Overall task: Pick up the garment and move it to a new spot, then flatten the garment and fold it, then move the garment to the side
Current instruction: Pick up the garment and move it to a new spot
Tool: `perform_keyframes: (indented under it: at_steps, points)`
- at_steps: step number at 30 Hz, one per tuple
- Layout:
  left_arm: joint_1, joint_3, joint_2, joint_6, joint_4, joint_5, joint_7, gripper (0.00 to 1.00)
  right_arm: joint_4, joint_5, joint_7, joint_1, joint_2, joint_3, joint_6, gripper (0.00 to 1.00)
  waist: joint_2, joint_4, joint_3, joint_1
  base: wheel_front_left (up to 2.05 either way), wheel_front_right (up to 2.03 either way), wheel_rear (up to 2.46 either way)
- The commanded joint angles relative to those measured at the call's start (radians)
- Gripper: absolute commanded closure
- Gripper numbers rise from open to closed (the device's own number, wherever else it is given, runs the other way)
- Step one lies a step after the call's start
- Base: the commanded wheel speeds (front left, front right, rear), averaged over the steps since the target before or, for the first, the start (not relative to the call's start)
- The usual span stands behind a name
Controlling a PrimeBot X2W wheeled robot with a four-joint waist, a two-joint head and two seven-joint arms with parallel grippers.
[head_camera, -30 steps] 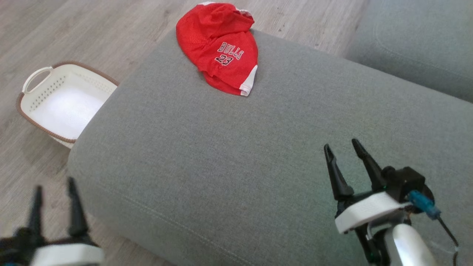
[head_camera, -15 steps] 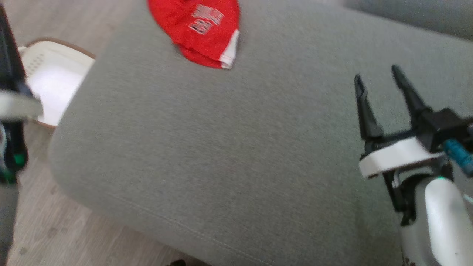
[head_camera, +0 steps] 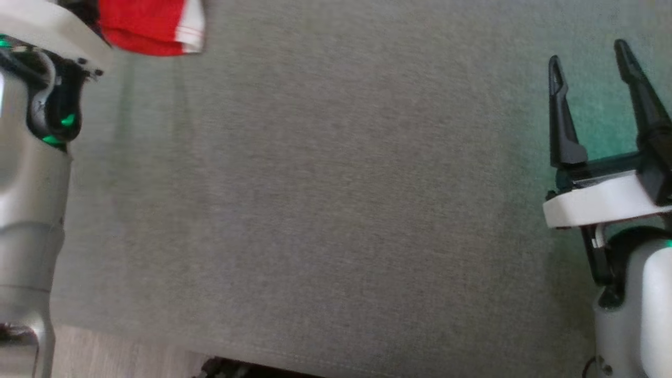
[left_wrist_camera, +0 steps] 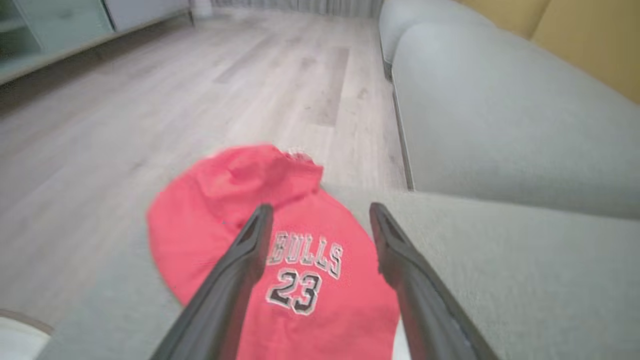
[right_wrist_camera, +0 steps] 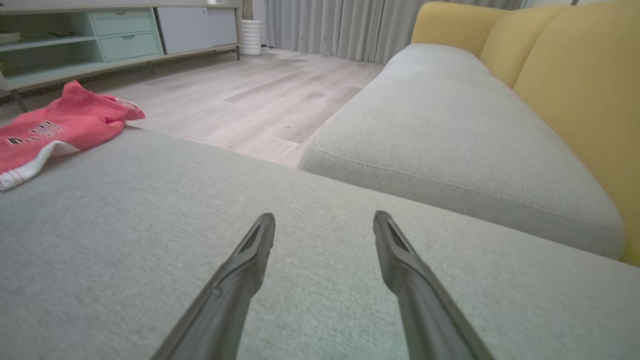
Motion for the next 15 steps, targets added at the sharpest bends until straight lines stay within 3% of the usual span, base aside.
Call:
perform_keyframes:
  at_steps: [1,6,12,13,14,15]
  points:
    - [-0.045,0.019,0.051,-0.016,0.009,-0.002,0.015,0.0,-0.059,-0.009,0.007,-0.001,0.0,0.022,0.007,0.0,0.0,-0.066,0.08,-0.0005,0.0,0.0,0.0]
    - [-0.076,-0.021,0.043,-0.046,0.093,-0.036,0.059,0.0,-0.091,-0.014,0.007,0.004,0.0,0.011,0.007,0.0,0.0,-0.081,0.12,-0.0005,0.0,0.0,0.0]
    - [-0.094,-0.06,0.062,-0.054,0.188,-0.048,0.121,0.0,-0.101,-0.007,0.003,0.008,0.0,0.005,0.007,0.0,0.0,-0.096,0.143,-0.0005,0.0,0.0,0.0]
    - [-0.096,-0.067,0.07,-0.054,0.204,-0.043,0.13,0.04,-0.101,-0.006,0.001,0.008,0.0,0.004,0.007,0.0,0.0,-0.099,0.145,-0.0005,0.0,0.0,0.0]
    - [-0.098,-0.069,0.075,-0.054,0.218,-0.042,0.134,0.55,-0.101,-0.006,0.0,0.008,0.0,0.001,0.007,0.0,0.0,-0.101,0.146,-0.0005,0.0,0.0,0.0]
    - [-0.102,-0.068,0.08,-0.054,0.231,-0.042,0.133,0.91,-0.101,-0.005,-0.003,0.007,0.0,-0.002,0.007,0.0,0.0,-0.103,0.147,-0.0005,0.0,0.0,0.0]
